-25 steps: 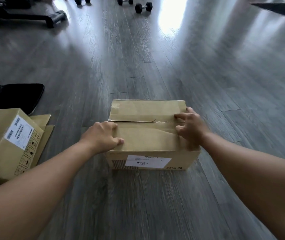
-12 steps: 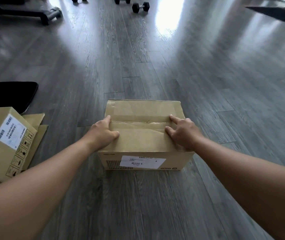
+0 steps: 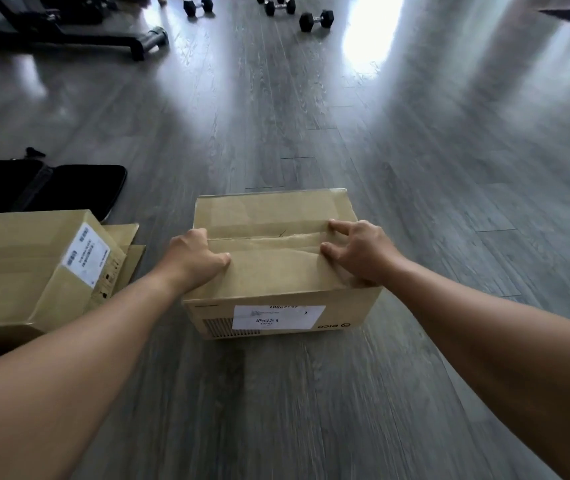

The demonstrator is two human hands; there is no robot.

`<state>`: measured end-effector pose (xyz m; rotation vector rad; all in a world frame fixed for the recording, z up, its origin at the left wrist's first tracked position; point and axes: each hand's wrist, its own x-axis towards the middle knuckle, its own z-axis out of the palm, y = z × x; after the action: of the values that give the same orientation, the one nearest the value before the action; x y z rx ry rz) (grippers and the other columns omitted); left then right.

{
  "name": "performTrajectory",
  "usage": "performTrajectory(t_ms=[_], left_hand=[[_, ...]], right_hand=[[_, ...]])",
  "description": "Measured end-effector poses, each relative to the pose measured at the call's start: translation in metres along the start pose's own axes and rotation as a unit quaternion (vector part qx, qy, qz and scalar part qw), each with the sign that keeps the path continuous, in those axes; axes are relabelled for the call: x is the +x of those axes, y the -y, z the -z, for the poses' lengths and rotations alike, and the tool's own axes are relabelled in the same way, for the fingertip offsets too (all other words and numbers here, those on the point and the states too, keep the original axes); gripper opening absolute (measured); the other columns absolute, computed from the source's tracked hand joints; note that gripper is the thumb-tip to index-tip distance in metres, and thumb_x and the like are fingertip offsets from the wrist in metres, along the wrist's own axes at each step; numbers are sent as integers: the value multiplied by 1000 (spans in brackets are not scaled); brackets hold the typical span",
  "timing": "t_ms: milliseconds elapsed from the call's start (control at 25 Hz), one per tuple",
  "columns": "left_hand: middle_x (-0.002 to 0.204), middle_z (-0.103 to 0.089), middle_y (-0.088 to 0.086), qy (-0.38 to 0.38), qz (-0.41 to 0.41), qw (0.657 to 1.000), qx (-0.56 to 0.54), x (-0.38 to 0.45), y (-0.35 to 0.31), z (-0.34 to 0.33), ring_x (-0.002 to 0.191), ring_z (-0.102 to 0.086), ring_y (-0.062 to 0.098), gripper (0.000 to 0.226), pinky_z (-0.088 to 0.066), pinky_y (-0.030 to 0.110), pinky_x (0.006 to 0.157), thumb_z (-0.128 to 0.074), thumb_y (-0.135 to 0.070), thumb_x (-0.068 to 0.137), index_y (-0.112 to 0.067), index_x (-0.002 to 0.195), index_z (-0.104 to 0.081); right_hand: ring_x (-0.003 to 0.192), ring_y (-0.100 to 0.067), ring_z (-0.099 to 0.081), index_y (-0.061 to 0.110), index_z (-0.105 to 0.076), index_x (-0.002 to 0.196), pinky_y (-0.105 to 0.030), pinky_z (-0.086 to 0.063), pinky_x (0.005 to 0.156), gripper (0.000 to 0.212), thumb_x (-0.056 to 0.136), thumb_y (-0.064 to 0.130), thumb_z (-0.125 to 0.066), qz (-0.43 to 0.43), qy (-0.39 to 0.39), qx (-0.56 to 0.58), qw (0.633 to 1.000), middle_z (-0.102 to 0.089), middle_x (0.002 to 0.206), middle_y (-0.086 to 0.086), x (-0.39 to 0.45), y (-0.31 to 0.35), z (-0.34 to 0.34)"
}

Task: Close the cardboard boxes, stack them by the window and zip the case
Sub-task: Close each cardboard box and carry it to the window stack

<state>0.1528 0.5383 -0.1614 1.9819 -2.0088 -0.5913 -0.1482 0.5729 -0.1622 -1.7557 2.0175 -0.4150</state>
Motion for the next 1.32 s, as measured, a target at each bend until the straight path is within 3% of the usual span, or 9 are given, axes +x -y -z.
performTrajectory(t_ms=[40, 240, 440, 720, 920, 1120, 1320], left_hand=[[112, -65, 8, -11, 8, 1000, 0, 0, 5, 10, 90, -53, 21, 48, -42, 31, 73, -70, -43, 81, -13, 117, -62], [110, -65, 9, -20, 75, 997, -23, -20, 11, 84, 101, -61, 31, 44, -54, 41, 87, -68, -37, 77, -13, 112, -60], [99, -64, 8, -30, 103, 994, -24, -65, -10, 207, 93, -62, 31, 40, -55, 41, 82, -65, -37, 78, -11, 107, -56], [104, -61, 10, -72, 140, 987, -22, -159, -75, 423, 90, -57, 26, 43, -46, 34, 73, -67, -47, 79, -14, 103, -53], [108, -62, 9, -122, 201, 971, -32, -247, -111, 545, 94, -60, 28, 48, -50, 36, 77, -66, -51, 79, -15, 109, -54], [105, -65, 4, -193, 245, 950, -18, -343, -113, 634, 87, -56, 21, 53, -44, 33, 72, -65, -53, 81, -16, 117, -56], [114, -64, 10, -235, 300, 924, -19, -466, -87, 688, 97, -60, 26, 60, -46, 33, 78, -66, -50, 84, -11, 127, -51]], right_hand=[[91, -21, -60, 36, -48, 147, -44, -56, 92, 64, 89, 55, -67, 7, -4, 4, 1000, -59, 137, -12, 3, 11, -1], [121, -30, -54, 37, -42, 150, -41, -44, 99, 67, 90, 58, -62, 22, 18, -17, 999, -51, 133, -10, -2, 81, 20], [120, -30, -53, 37, -41, 151, -40, -44, 100, 73, 86, 60, -64, 50, 29, 2, 998, -47, 127, -7, -35, 173, 104], [122, -27, -52, 42, -42, 149, -40, -44, 98, 73, 83, 63, -65, 121, 46, -10, 992, -48, 127, -3, -93, 319, 282], [119, -29, -56, 43, -45, 147, -39, -45, 99, 72, 81, 66, -64, 203, 65, -28, 977, -51, 125, -4, -140, 414, 380], [120, -33, -56, 43, -37, 150, -41, -45, 99, 76, 82, 68, -60, 279, 102, -39, 954, -48, 133, -9, -201, 506, 428], [118, -33, -57, 41, -34, 151, -41, -47, 100, 77, 83, 65, -61, 354, 139, -43, 924, -45, 133, -10, -295, 588, 433]])
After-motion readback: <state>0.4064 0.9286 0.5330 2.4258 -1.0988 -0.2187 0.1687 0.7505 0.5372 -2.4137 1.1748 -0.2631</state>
